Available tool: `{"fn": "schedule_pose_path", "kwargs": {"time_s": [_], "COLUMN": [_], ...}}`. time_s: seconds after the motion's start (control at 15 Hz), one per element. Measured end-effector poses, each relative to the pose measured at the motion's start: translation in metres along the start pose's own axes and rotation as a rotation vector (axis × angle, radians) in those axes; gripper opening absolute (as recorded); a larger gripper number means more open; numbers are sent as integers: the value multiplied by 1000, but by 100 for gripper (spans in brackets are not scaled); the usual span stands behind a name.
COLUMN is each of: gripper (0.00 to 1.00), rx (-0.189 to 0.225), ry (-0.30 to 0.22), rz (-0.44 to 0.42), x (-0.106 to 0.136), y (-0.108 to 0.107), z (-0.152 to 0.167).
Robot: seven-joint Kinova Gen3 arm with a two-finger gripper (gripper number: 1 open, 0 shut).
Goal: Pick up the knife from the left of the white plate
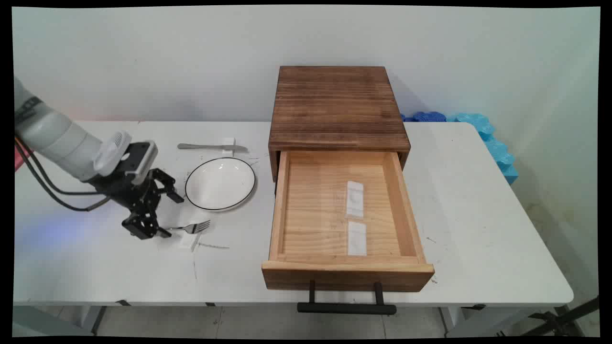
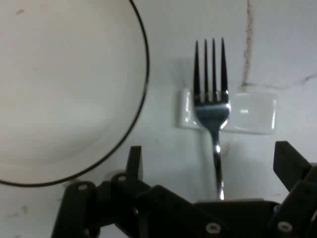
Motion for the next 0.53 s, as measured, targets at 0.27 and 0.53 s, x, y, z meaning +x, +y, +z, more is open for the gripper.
{"fn": "schedule_pose_path", "kwargs": {"time_s": [0.27,0.53], "gripper": [100,100], "rx": [10,21], "ry": [2,7], "rz": [-9,-3], "x": [13,25], "y": [-9,-21], "z": [-21,-44]}}
